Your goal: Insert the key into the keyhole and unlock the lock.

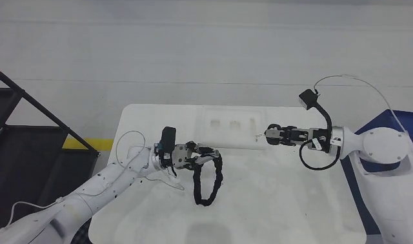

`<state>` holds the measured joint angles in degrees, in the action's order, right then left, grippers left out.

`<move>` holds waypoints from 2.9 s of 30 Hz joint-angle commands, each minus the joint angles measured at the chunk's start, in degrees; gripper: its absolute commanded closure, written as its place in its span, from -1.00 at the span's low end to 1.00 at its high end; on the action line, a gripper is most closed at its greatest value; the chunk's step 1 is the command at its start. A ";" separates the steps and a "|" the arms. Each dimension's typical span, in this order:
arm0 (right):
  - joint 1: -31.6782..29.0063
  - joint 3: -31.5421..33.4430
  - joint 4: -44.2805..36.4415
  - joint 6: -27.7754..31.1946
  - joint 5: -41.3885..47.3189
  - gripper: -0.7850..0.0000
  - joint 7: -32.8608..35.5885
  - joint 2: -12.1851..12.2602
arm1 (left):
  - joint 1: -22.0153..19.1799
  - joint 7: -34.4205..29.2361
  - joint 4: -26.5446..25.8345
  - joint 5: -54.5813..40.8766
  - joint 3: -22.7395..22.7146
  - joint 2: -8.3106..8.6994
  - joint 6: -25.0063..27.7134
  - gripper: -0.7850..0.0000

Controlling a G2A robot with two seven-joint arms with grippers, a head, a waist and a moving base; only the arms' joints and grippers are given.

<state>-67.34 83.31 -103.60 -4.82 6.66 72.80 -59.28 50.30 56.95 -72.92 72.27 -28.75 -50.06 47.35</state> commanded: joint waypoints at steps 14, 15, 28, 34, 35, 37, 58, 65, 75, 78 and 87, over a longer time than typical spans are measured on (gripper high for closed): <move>-2.80 -1.59 -11.56 -5.15 -6.40 1.00 -5.49 0.89 | -6.01 3.65 2.39 -3.52 6.47 -5.12 -3.64 1.00; -2.96 -1.49 -11.93 -5.15 -6.53 1.00 -5.43 0.96 | -6.15 4.14 3.12 -4.16 7.01 -5.55 -4.13 1.00; -3.01 -1.45 -12.04 -5.13 -6.56 1.00 -5.44 0.99 | -6.70 4.96 4.24 -4.99 8.29 -6.53 -4.94 1.00; -3.47 -3.10 -11.13 -5.03 -8.23 1.00 -3.09 1.33 | -5.64 2.13 2.46 -5.44 6.91 -6.41 -5.49 1.00; -3.19 -3.54 -10.94 -5.17 -8.36 1.00 -2.35 1.39 | -5.52 2.28 1.85 -5.12 6.50 -6.36 -4.87 1.00; -2.58 -4.60 -10.70 -5.32 -8.76 1.00 -1.18 1.47 | -5.81 1.23 1.51 -2.44 5.82 -6.30 -4.94 1.00; 1.90 -11.72 -7.67 -4.89 -4.07 1.00 4.12 1.79 | -5.63 2.25 1.05 8.01 3.58 -8.57 -2.27 1.00; 2.16 -12.36 -8.49 -4.20 -2.20 1.00 4.01 1.99 | -5.46 1.47 0.95 8.59 3.54 -9.15 -1.48 1.00; 2.61 -13.71 -9.02 -3.15 0.05 1.00 4.50 2.24 | -5.39 1.10 1.49 8.09 3.56 -9.83 -1.11 1.00; 2.89 -13.64 -8.77 -3.02 0.03 1.00 3.96 2.36 | -5.20 2.09 2.35 8.43 3.12 -9.85 -2.10 1.00; 0.97 -7.51 -13.70 -5.14 -5.61 1.00 -1.41 3.57 | -3.95 1.89 3.13 13.23 -0.24 -9.05 -8.00 1.00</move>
<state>-65.83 74.98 -116.16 -9.61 1.89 72.24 -55.85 46.07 59.51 -69.39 84.78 -28.55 -59.26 40.36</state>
